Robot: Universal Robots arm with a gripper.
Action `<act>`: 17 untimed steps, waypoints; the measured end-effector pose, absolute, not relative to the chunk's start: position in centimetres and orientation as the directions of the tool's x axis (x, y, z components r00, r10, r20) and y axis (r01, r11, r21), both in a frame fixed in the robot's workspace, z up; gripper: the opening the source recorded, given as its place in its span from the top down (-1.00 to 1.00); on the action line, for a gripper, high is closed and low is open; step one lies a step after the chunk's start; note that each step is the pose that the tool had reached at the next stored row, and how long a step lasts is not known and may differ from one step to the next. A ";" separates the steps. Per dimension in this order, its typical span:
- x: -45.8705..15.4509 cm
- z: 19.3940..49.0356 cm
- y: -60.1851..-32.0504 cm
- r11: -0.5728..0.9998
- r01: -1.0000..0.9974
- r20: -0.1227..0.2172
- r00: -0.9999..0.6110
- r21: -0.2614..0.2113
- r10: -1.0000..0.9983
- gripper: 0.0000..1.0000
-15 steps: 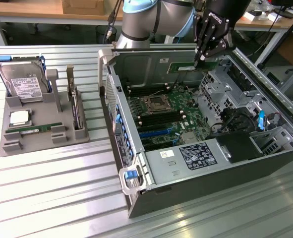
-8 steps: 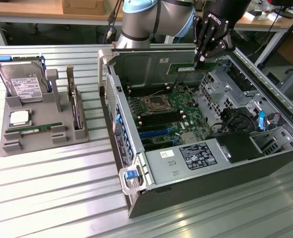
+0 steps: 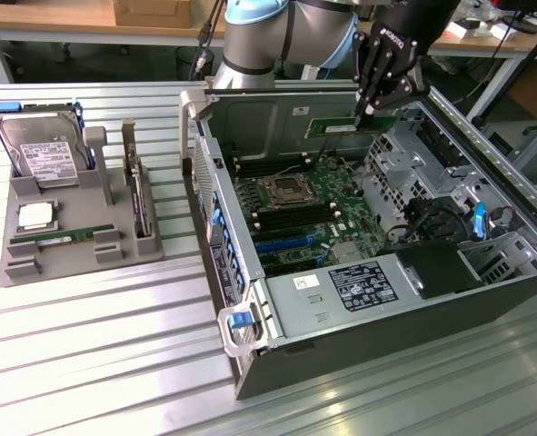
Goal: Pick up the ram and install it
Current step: 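Insert the ram into the slot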
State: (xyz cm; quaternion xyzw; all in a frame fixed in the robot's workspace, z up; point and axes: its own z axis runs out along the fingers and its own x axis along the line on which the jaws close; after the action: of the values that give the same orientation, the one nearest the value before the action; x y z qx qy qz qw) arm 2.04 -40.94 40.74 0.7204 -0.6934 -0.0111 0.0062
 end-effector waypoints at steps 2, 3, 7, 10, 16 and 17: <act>2.0 40.7 -40.9 -0.038 -0.999 -0.007 0.038 0.024 -0.999 0.73; 2.0 40.7 -40.9 -0.038 -0.999 -0.007 0.038 0.024 -0.999 0.73; 2.0 40.5 -40.9 -0.038 -0.999 -0.007 0.038 0.024 -0.999 0.73; 2.0 40.4 -40.9 -0.038 -0.999 -0.007 0.038 0.024 -0.999 0.73; 2.0 40.1 -40.9 -0.038 -0.999 -0.007 0.038 0.024 -0.999 0.73; 2.0 40.1 -40.9 -0.038 -0.999 -0.007 0.038 0.024 -0.999 0.73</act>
State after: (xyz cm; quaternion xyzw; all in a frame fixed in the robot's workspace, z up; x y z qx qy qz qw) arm 2.04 -40.94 40.08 0.7204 -0.6934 -0.0109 0.0064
